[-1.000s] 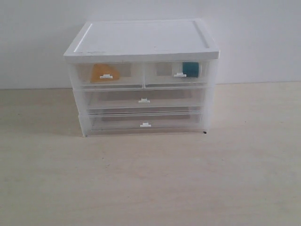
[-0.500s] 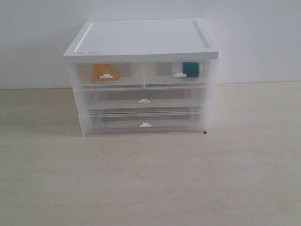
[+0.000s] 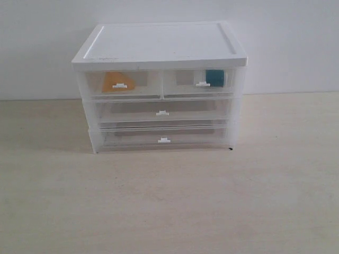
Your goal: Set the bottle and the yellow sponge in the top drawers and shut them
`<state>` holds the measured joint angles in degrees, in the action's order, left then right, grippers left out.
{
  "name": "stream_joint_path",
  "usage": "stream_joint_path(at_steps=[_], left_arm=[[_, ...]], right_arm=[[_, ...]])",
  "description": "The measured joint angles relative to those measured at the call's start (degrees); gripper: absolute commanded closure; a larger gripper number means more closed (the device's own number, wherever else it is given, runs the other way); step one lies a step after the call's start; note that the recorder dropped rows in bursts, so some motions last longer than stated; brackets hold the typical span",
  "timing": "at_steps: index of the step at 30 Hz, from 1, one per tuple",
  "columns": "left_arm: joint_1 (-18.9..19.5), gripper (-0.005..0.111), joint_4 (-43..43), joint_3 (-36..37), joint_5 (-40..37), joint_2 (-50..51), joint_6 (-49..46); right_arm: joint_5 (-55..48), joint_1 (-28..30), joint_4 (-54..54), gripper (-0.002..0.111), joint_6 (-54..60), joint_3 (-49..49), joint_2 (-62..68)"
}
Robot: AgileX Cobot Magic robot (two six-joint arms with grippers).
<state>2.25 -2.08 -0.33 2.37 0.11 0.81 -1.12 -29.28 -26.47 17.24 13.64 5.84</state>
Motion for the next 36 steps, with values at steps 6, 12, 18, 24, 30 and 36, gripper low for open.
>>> stream_joint_path(at_steps=[6, 12, 18, 24, 30, 36], left_arm=[[0.0, 0.103, 0.36, 0.1, -5.29, 0.0, -1.95], [0.0, 0.103, 3.63, 0.2, -17.81, 0.0, -2.34], [0.0, 0.103, 4.03, 0.2, -19.91, 0.0, -2.34], [0.0, 0.103, 4.03, 0.2, -19.91, 0.0, -2.34], [0.0, 0.103, 4.03, 0.2, -19.91, 0.0, -2.34], [0.0, 0.103, 4.03, 0.2, -19.91, 0.0, -2.34]], right_arm=[[0.0, 0.0, 0.0, 0.108, -0.11, 0.0, 0.0], [0.0, 0.0, 0.0, 0.108, -0.11, 0.0, 0.0], [0.0, 0.0, 0.0, 0.108, -0.11, 0.0, 0.0], [0.0, 0.0, 0.0, 0.108, -0.11, 0.0, 0.0], [0.0, 0.0, 0.0, 0.108, -0.11, 0.0, 0.0], [0.0, 0.0, 0.0, 0.108, -0.21, 0.0, 0.0]])
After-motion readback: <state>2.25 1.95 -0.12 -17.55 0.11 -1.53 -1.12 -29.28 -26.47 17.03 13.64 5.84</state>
